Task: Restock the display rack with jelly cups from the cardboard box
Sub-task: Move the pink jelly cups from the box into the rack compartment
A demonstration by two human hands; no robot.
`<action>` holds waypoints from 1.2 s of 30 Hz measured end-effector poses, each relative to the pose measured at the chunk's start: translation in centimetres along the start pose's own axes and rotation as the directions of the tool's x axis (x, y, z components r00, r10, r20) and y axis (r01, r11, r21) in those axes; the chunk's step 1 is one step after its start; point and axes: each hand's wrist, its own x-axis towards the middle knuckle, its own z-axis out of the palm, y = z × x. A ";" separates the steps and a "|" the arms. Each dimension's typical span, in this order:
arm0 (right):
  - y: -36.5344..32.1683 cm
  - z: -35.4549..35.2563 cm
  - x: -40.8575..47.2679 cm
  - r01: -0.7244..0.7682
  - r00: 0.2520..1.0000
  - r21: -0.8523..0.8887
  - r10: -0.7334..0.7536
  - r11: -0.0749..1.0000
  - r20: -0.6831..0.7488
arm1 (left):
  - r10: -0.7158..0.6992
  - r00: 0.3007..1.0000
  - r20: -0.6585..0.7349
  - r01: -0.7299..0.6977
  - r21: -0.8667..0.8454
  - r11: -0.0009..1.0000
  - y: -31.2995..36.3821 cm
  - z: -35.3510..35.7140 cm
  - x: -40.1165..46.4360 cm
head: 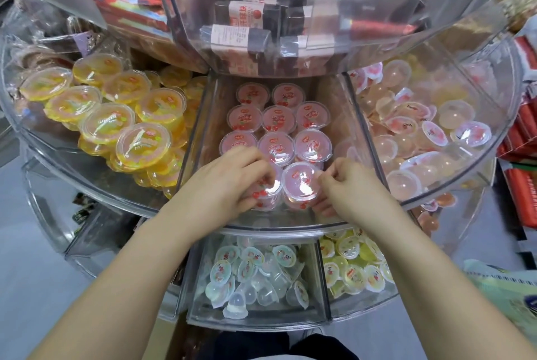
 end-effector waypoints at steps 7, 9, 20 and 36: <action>-0.8 -0.5 0.1 -0.104 0.990 0.064 0.097 0.993 0.105 | -0.024 0.998 -0.058 0.023 -0.025 0.999 0.3 0.3 -0.2; -1.0 -0.7 -0.2 -0.108 0.985 0.007 0.106 0.994 0.138 | -0.027 0.998 -0.060 0.025 -0.029 0.999 0.3 0.4 -0.2; -1.6 -2.5 -4.5 0.389 0.913 -0.170 -0.403 0.905 -0.057 | -0.434 0.775 -0.460 0.215 -0.454 0.865 4.2 1.1 -6.0; 8.5 23.2 -13.8 0.671 0.298 -0.021 -0.244 0.741 0.923 | -0.964 -0.252 0.081 0.343 -0.924 -0.167 12.0 24.2 -33.6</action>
